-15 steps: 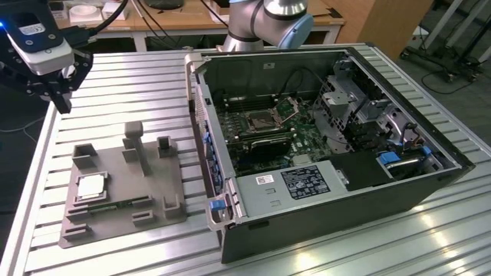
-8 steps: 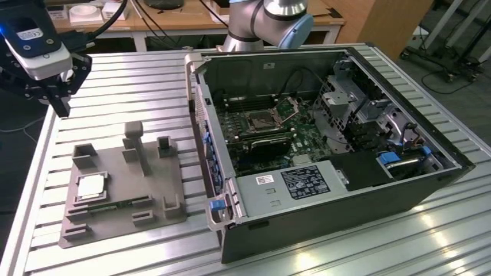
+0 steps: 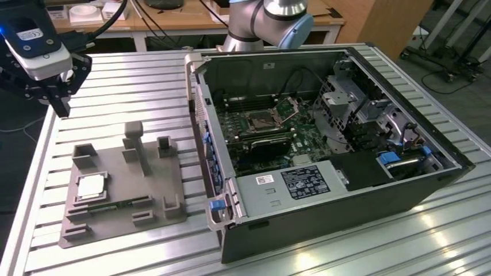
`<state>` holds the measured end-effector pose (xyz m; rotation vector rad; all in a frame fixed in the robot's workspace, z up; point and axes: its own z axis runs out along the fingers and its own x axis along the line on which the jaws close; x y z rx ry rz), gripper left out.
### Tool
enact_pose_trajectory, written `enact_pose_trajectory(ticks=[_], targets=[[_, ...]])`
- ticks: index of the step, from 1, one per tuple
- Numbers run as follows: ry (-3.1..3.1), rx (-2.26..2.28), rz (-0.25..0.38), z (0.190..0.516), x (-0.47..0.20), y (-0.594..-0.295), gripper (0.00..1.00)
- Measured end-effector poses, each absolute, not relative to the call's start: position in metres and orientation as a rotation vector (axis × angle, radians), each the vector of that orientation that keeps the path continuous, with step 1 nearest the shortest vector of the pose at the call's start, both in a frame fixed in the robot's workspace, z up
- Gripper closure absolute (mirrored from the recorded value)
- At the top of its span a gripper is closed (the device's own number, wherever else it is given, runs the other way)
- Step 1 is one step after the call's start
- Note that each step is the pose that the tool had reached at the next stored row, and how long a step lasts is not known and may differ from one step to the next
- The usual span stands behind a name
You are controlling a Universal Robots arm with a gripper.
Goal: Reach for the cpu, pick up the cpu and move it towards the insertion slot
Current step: 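Reach for the cpu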
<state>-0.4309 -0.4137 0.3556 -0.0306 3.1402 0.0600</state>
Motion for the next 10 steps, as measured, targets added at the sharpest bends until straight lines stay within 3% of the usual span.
enact_pose_trajectory(ticks=[5,6,10], targets=[[3.14,-0.031,0.059,0.3553,-0.431,-0.4137,0.83],[3.14,-0.031,0.059,0.355,-0.431,-0.4138,0.76],[3.14,-0.031,0.059,0.3542,-0.431,-0.414,0.75]])
